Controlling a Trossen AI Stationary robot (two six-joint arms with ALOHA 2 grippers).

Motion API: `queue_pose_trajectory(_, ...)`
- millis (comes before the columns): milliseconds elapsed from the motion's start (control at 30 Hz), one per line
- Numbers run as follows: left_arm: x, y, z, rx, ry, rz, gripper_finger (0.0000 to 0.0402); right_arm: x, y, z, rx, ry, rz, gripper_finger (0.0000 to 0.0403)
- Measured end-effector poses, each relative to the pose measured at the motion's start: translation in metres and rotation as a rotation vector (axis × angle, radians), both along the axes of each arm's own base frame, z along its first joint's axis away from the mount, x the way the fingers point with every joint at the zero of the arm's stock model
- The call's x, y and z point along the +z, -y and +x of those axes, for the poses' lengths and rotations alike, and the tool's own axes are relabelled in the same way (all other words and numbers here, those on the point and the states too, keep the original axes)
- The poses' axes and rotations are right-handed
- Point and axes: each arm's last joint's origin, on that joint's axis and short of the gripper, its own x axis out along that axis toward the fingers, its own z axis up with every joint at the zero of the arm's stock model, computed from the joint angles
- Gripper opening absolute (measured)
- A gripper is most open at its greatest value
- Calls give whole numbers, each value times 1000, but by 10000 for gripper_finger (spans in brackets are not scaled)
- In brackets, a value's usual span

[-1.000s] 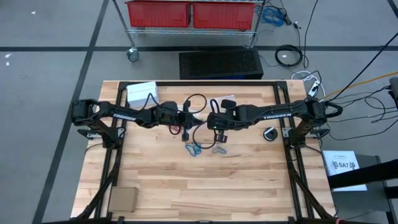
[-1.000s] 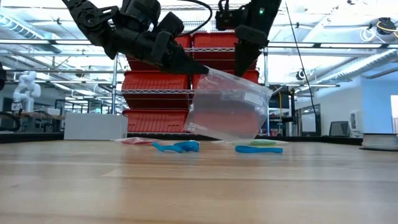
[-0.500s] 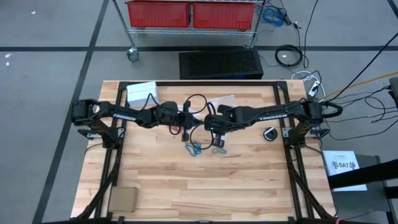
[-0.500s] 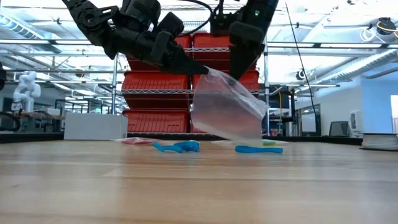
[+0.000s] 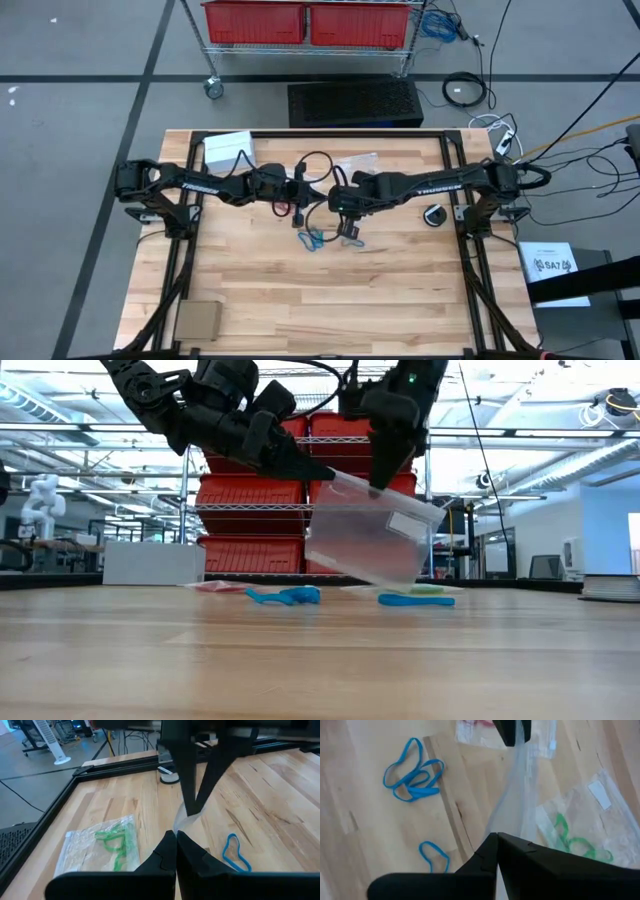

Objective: Sort rubber bands
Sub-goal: Open the bottom right transparent zip lock bag

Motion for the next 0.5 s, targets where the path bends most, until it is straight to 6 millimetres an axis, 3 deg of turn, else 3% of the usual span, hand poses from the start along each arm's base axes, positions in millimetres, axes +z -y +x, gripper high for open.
queue_pose_trajectory(300, 0, 0, 0, 3, -5, -2, 0, -5, 21, 7, -64, 13, -116, 9)
queue_pose_trajectory(500, -1, 0, 0, 6, -6, -1, 0, -2, 19, 16, 19, 115, 25, 89)
